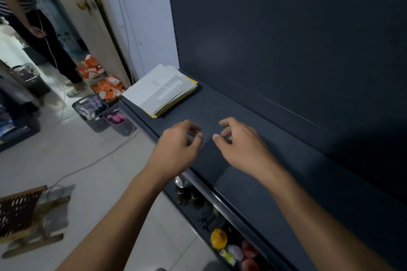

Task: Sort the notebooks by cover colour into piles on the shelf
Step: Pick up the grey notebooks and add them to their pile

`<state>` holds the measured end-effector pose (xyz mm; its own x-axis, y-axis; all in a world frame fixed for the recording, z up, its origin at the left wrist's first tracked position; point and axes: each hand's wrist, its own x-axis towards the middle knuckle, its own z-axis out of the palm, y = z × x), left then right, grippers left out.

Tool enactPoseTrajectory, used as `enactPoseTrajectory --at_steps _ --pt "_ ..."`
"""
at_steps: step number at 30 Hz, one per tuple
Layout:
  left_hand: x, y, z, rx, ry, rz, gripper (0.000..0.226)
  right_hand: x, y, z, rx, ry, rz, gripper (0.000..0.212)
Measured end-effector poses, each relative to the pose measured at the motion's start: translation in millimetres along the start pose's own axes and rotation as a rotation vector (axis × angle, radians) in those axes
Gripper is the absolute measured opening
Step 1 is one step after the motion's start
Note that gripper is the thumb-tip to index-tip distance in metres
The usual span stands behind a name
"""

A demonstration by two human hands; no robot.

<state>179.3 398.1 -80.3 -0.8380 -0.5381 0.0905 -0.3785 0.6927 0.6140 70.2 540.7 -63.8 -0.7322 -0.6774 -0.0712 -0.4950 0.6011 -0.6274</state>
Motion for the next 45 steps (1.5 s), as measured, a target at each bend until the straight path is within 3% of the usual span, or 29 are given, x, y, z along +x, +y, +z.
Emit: enactPoseTrajectory --at_steps 14,26,33,39,45 --pt "89 -152 -103 -0.032 -0.103 0.066 0.012 93 -110 107 0.017 0.130 0.218 0.042" --pt "211 -184 -117 -0.004 -0.181 0.213 0.012 190 -131 116 0.064 0.234 0.402 0.041" --pt "275 -207 -120 0.084 -0.087 0.255 0.018 221 -132 122 0.068 0.255 0.519 0.042" --pt "310 -217 -108 0.194 -0.233 0.251 0.036 243 -135 138 0.093 0.287 0.652 0.045" --pt "327 -229 -92 0.156 -0.321 0.355 0.020 264 -141 164 0.247 0.332 0.858 0.053"
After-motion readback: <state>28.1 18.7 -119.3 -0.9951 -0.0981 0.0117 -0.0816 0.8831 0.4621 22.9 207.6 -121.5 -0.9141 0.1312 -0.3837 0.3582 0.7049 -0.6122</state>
